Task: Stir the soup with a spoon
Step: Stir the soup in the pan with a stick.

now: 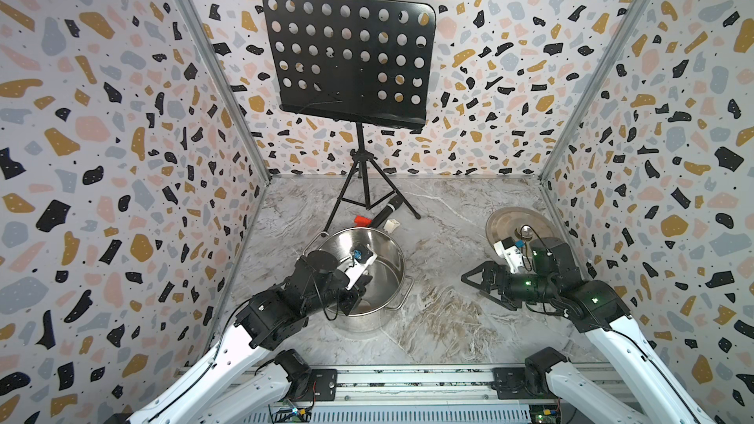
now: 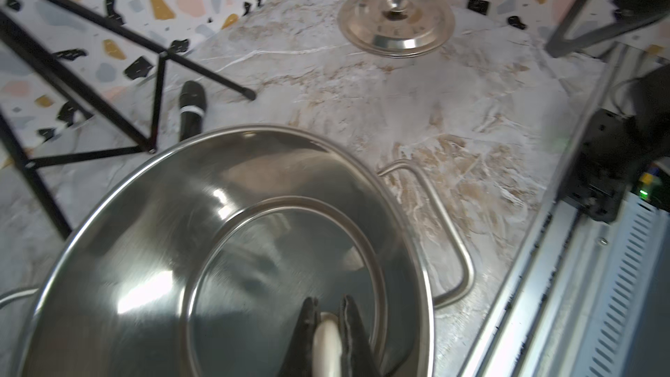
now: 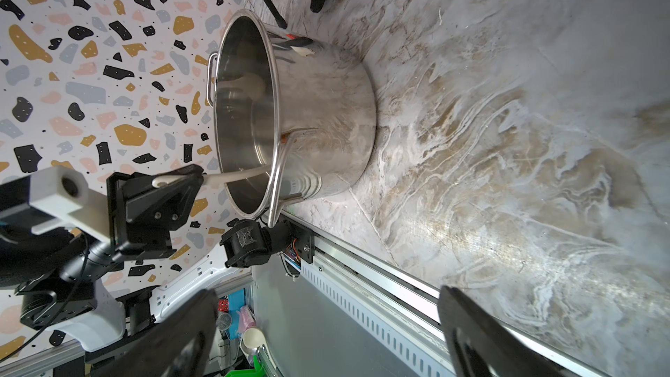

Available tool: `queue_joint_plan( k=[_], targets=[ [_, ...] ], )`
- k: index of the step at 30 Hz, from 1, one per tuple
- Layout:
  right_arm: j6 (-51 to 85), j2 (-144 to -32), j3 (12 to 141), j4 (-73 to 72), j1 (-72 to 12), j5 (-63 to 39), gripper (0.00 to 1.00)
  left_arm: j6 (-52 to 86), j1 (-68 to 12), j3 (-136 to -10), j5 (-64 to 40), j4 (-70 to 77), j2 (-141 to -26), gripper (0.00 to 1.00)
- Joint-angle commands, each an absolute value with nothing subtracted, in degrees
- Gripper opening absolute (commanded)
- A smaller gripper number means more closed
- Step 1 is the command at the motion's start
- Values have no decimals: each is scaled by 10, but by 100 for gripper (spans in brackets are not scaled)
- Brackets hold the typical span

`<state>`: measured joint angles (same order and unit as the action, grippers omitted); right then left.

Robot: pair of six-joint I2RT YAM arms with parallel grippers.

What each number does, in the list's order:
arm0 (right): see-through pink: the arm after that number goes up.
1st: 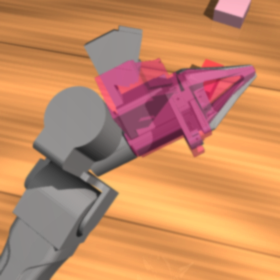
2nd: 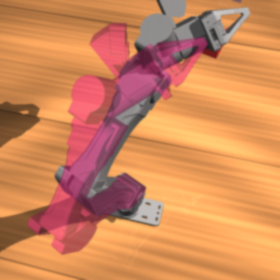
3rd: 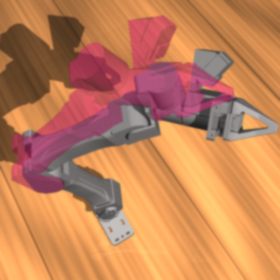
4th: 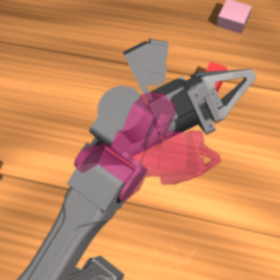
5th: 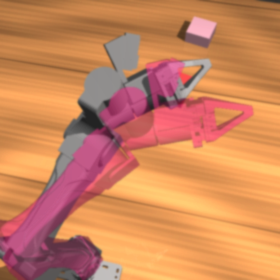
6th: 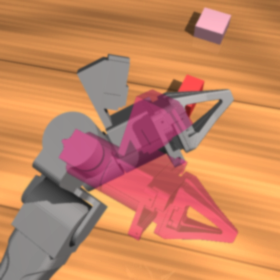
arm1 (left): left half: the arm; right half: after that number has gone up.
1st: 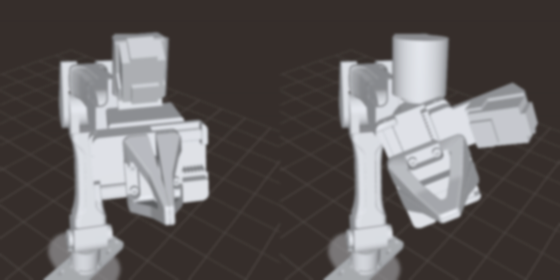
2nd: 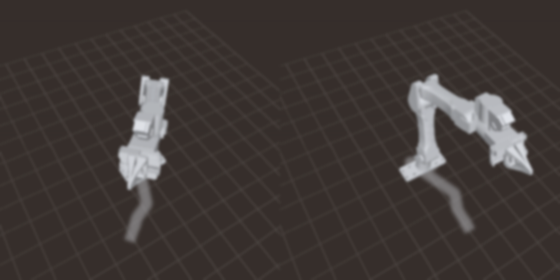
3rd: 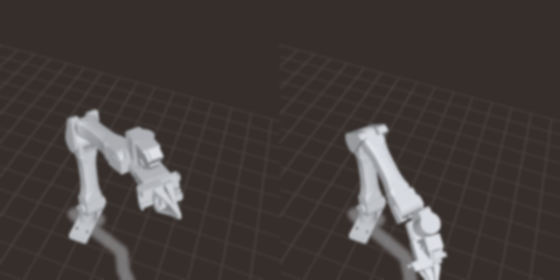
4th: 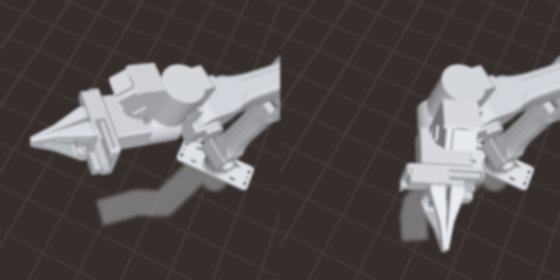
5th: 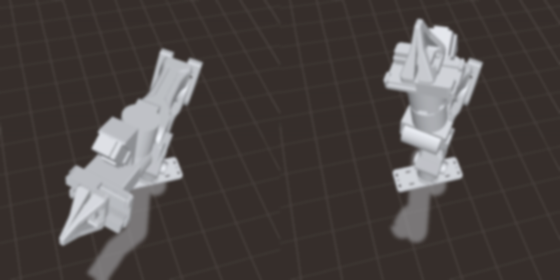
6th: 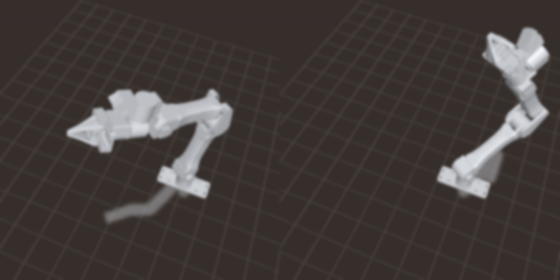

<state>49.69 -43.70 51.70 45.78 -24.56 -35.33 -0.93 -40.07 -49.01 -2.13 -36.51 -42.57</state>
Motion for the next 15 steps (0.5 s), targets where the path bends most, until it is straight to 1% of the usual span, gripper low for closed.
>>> queue_joint_plan(
  k=[1,5,7,11,15],
  targets=[
    [490,-434,520,451,-248,-360,99,72,-358,-507,99,-385,-437,0],
    [490,-433,518,451,-248,-365,99,65,-301,-532,117,-353,-474,0],
    [489,-433,518,452,-248,-366,99,49,-278,-558,115,-333,-517,0],
    [490,-429,520,453,-248,-367,99,11,-259,-614,110,-297,-597,0],
    [491,-421,518,458,-247,-362,99,-22,-256,-669,69,-275,-670,0]
  ],
)
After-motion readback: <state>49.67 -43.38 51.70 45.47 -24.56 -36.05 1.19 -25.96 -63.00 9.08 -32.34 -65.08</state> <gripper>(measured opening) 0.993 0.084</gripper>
